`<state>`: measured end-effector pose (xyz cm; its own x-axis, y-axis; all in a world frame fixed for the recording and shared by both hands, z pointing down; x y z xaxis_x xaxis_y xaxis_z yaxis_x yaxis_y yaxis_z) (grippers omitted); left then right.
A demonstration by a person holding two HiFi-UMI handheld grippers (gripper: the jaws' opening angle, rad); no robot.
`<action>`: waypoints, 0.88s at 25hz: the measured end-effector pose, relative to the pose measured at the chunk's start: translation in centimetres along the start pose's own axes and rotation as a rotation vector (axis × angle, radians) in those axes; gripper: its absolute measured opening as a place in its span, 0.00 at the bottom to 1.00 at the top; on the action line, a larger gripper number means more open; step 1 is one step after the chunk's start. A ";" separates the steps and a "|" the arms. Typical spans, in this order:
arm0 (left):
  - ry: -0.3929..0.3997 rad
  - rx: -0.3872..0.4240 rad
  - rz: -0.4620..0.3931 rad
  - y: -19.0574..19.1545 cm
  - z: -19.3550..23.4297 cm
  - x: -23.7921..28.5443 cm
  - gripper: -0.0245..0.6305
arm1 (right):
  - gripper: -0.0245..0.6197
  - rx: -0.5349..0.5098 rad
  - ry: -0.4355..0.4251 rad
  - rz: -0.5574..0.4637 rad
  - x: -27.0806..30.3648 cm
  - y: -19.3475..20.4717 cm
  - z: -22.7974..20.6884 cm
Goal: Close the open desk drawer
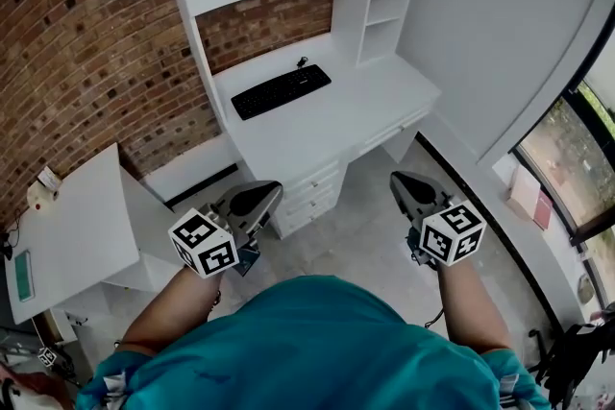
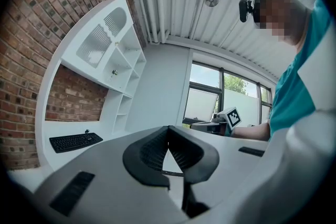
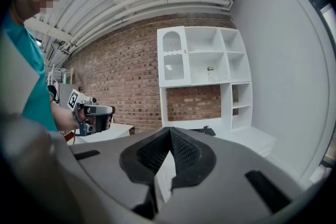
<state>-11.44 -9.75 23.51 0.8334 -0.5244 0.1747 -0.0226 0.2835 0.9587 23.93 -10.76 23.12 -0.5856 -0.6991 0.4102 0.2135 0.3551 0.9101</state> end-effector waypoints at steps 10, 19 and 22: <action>-0.017 0.002 -0.022 -0.4 -0.6 -0.8 0.06 | 0.07 0.010 0.002 -0.043 -1.6 -0.5 0.0; -0.020 -0.009 -0.024 -0.1 -0.7 -0.8 0.06 | 0.07 -0.012 -0.011 -0.065 -1.6 -0.7 0.2; -0.014 -0.008 -0.028 0.0 -0.8 -0.7 0.06 | 0.07 -0.011 -0.013 -0.063 -1.6 -0.6 0.2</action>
<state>-11.60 -8.76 23.26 0.8258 -0.5433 0.1510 0.0049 0.2747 0.9615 24.54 -9.76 21.90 -0.6083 -0.7119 0.3510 0.1846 0.3032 0.9349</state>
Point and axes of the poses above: the fingertips, and each gripper's own axes: x forward along the fingers, z to its left, y out of its underside, the point moved 10 cm from there along -x, backward along the fingers, and after that the axes turned 12 degrees about z, right-handed, at the moved point
